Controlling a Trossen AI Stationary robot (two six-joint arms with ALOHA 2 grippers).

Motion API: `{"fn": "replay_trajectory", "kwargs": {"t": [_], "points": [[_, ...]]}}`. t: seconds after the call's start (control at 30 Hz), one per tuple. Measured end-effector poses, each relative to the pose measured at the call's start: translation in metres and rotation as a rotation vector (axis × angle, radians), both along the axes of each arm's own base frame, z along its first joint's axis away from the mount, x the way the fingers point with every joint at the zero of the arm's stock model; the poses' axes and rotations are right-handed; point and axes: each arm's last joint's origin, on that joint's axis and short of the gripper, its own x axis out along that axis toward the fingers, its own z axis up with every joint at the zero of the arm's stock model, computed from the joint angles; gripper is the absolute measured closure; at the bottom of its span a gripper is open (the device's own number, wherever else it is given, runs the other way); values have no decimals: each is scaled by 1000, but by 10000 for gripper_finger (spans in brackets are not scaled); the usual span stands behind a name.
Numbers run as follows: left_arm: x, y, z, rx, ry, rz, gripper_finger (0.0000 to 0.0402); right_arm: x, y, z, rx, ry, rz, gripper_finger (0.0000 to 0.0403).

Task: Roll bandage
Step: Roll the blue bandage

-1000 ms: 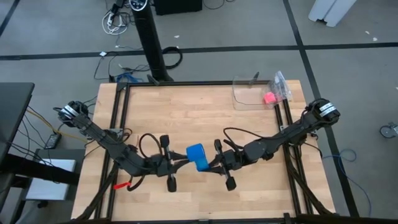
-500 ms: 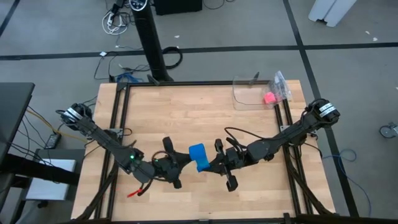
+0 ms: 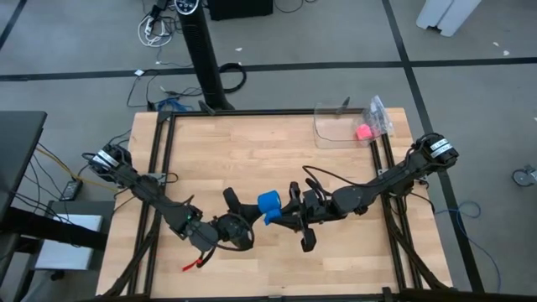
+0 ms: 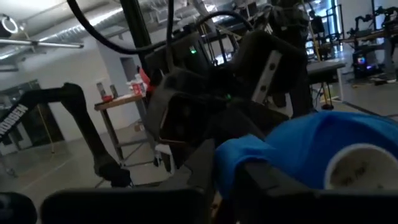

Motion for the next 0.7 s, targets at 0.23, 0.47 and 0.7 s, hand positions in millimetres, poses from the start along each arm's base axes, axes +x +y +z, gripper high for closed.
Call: {"fn": "replay_trajectory", "kwargs": {"t": [0.23, 0.47, 0.7], "points": [[0, 0, -1, 20, 14, -6, 384, -1, -2, 7, 42, -58, -5, 238], [0, 0, -3, 40, 38, -7, 384, 3, -11, 7, 106, -47, -24, 204], [-1, 1, -7, 114, 95, 3, 384, 8, -20, 3, 233, 19, -31, 217]]}}
